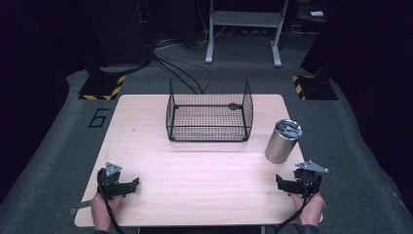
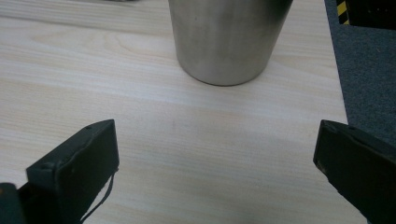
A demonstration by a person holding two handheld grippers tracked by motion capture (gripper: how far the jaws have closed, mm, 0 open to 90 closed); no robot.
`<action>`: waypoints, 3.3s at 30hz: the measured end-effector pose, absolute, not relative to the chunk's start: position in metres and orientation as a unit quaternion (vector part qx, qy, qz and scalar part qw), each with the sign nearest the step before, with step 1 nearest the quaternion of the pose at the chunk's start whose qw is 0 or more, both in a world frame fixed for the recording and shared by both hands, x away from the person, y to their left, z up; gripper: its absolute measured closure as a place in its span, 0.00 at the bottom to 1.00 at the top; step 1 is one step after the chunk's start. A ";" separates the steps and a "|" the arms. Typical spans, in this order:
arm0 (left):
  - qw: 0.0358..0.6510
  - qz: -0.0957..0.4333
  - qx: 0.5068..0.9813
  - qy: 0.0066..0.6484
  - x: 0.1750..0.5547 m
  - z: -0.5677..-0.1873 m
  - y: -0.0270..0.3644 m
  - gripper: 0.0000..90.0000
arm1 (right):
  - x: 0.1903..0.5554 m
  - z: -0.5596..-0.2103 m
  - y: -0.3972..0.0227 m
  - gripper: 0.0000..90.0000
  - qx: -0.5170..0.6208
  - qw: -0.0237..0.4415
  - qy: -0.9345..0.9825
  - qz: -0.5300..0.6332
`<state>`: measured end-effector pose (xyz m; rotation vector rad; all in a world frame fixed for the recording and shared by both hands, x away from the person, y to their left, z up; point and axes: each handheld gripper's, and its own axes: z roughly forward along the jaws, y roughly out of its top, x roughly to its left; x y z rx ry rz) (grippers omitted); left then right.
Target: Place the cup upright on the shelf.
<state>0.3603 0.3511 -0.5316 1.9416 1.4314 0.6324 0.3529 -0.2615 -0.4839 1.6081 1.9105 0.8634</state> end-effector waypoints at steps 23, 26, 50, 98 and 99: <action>0.321 0.239 0.735 0.547 0.360 -0.532 0.350 0.06 | 0.367 -0.443 -0.258 0.00 0.571 0.269 0.699 0.337; 0.321 0.239 0.735 0.547 0.360 -0.532 0.350 0.06 | 0.370 -0.438 -0.258 0.00 0.569 0.271 0.698 0.340; 0.321 0.239 0.735 0.547 0.360 -0.532 0.350 0.06 | 0.411 -0.430 -0.259 0.00 0.557 0.312 0.672 0.374; 0.318 0.240 0.738 0.544 0.360 -0.532 0.351 0.06 | 0.450 -0.439 -0.248 0.04 0.553 0.354 0.627 0.418; 0.318 0.240 0.738 0.544 0.360 -0.532 0.351 0.06 | 0.450 -0.439 -0.248 0.04 0.553 0.354 0.628 0.418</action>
